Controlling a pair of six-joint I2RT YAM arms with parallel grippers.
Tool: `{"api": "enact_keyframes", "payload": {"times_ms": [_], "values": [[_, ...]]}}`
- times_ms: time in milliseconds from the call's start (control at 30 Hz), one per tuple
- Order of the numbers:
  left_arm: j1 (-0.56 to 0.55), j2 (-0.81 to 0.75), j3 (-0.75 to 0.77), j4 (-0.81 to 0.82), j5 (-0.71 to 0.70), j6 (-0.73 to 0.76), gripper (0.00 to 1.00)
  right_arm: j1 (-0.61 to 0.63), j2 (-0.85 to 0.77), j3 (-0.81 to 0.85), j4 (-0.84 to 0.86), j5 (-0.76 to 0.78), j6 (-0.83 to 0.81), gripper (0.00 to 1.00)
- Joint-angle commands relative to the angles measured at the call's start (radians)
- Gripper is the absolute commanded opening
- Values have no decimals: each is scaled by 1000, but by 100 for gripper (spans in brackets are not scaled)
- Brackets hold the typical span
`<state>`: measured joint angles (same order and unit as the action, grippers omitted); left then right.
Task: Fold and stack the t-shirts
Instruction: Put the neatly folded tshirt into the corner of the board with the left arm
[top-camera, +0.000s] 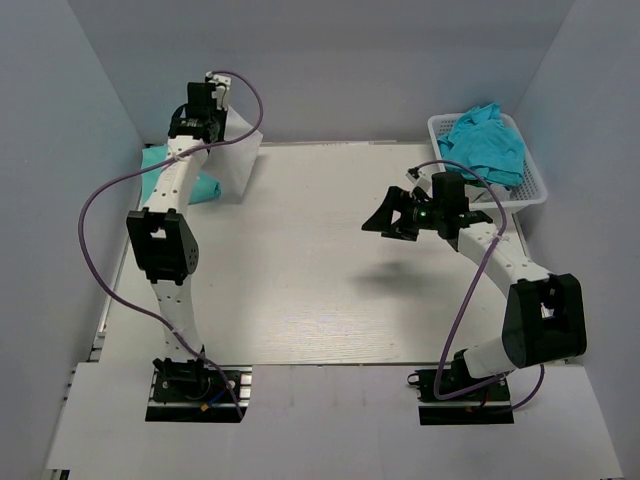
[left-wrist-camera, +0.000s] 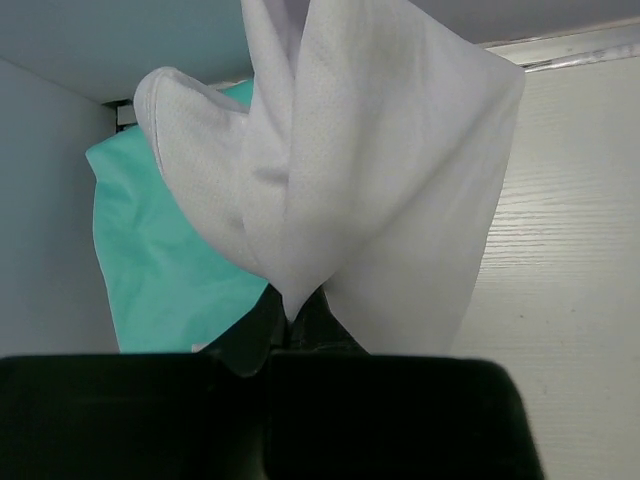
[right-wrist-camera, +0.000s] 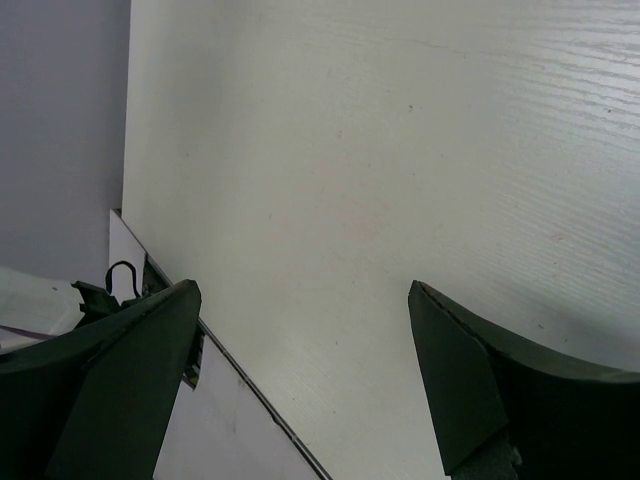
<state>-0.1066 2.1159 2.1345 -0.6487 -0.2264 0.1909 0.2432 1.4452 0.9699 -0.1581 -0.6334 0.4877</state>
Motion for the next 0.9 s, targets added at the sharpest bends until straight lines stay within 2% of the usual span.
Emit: {"api": "enact_keyframes", "payload": {"times_ms": [0,433,567,700,833,867], "values": [[47,-24,50,-11,32,15,0,-1,-34,32,-20,17,0,90],[220,44,85,9,131,-85,0,5,35,91,-18,-11,35,90],[251,65,73,18,122,-94,0,5,23,95,-26,4,32,90],[275,98,61,44,171,-85,0,4,26,112,-46,21,29,90],[295,124,61,54,160,-71,0,7,46,133,-51,18,31,90],[304,134,61,54,110,-80,0,5,49,139,-52,18,32,90]]}}
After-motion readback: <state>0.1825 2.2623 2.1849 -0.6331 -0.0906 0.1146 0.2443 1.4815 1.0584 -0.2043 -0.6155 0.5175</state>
